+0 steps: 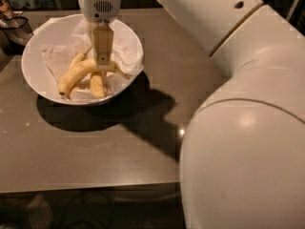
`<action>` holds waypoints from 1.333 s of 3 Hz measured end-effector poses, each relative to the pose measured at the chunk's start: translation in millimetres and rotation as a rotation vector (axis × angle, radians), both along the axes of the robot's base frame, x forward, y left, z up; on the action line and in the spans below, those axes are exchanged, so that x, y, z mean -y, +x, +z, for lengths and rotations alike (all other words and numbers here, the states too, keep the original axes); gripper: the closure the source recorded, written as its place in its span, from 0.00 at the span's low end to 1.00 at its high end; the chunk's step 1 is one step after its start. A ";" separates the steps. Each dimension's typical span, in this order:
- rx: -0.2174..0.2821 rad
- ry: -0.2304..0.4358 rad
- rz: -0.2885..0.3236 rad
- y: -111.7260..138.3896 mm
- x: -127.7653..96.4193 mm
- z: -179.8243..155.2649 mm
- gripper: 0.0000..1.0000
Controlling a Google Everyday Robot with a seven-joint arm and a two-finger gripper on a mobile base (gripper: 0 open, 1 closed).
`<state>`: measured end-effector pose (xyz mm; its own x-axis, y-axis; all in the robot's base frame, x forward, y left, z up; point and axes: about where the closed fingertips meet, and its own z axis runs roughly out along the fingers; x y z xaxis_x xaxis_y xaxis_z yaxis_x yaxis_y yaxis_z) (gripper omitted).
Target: Pick banana from white bowl
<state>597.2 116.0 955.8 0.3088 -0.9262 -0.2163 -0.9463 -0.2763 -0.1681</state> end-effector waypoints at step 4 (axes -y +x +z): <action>-0.039 -0.040 0.095 13.3 -29.4 -34.6 0.39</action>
Offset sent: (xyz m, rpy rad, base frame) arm -0.0118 0.0017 -0.0313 -0.1329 0.1170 0.1086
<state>610.5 145.4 921.3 0.3877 -0.9013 -0.1933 -0.9211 -0.3707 -0.1187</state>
